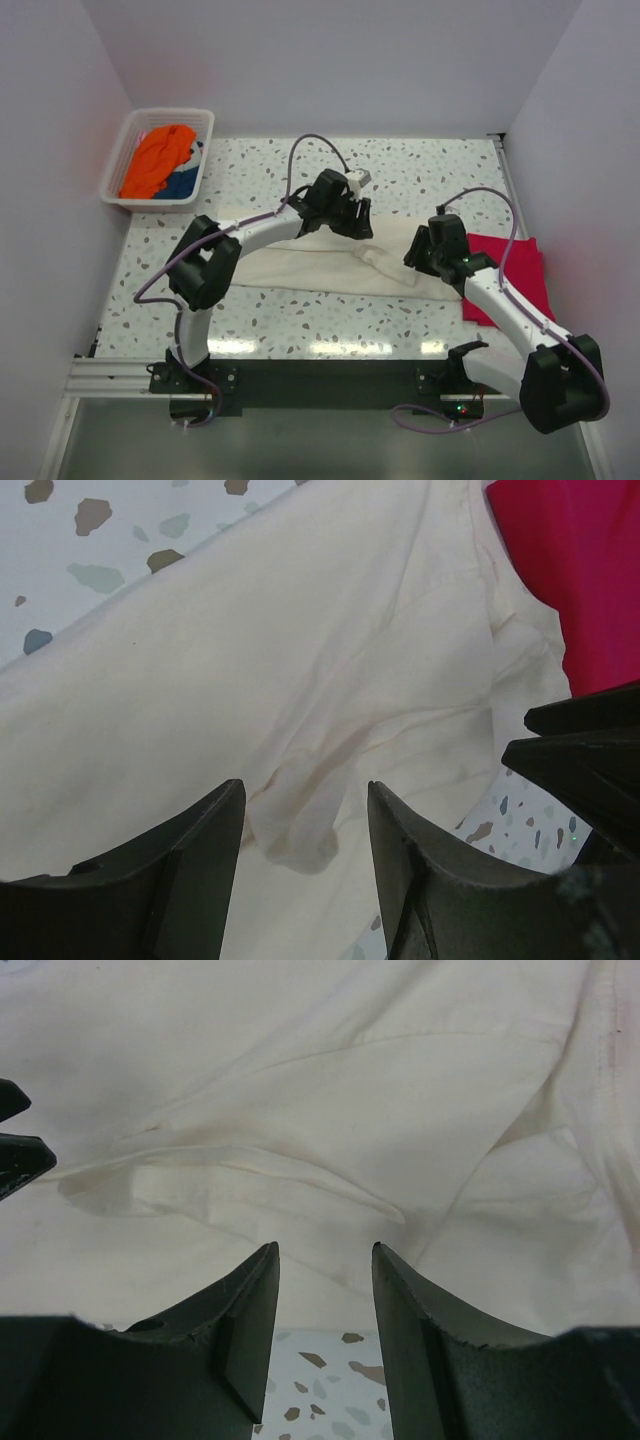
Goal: Fold and stack the t-shirts
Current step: Fold the tshirt
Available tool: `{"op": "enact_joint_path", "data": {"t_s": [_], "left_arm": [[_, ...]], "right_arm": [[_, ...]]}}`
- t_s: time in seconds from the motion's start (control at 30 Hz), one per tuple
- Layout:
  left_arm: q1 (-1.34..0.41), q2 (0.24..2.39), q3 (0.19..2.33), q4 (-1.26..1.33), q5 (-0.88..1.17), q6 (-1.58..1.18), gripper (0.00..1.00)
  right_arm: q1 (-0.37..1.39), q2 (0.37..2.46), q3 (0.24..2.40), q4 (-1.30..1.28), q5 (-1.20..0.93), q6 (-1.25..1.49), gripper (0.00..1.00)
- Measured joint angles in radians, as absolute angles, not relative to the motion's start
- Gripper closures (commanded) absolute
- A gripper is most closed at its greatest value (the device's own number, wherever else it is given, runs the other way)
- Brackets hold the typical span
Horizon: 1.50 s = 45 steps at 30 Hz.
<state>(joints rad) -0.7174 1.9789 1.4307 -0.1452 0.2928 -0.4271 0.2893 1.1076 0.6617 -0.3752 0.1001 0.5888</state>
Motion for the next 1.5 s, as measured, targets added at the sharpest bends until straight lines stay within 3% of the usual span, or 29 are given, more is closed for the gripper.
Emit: {"op": "enact_joint_path", "data": {"t_s": [0.47, 0.93, 1.5], "left_arm": [[-0.747, 2.08, 1.462, -0.091, 0.35, -0.45, 0.47], [-0.76, 2.07, 1.382, -0.023, 0.39, -0.453, 0.7], [-0.76, 2.028, 1.34, -0.025, 0.39, -0.452, 0.84]], "right_arm": [[0.294, 1.127, 0.626, -0.373, 0.149, 0.611, 0.54], [0.294, 1.142, 0.614, -0.361, 0.166, 0.613, 0.54], [0.294, 1.179, 0.593, -0.326, 0.166, 0.614, 0.54]]}}
